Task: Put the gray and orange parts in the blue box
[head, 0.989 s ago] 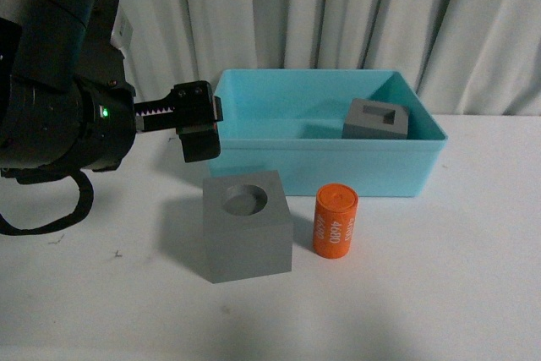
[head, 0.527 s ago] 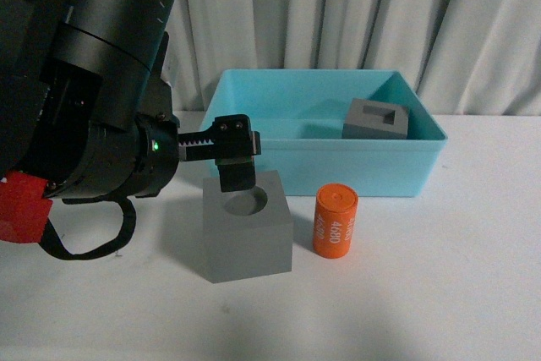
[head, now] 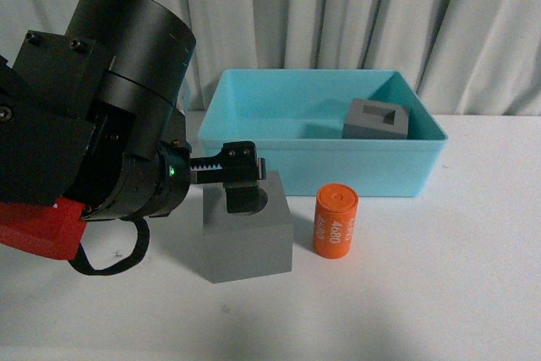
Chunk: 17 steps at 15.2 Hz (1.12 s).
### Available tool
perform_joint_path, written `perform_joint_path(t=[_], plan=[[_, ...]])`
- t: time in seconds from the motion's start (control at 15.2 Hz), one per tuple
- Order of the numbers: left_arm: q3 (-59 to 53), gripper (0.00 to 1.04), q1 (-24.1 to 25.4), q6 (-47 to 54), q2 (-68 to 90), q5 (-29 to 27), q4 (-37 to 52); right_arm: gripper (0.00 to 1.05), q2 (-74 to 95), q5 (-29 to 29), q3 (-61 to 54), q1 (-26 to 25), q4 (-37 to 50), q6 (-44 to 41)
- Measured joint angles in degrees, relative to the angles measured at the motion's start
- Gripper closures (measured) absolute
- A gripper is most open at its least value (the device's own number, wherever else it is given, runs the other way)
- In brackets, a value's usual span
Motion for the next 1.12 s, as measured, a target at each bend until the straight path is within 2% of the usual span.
perform_joint_path(t=[1.12], plan=[[1.6,0.07,-2.1,-0.2,3.5,0.3,0.0,0.06,0.0,0.0,0.0,0.0,0.0,0.0]])
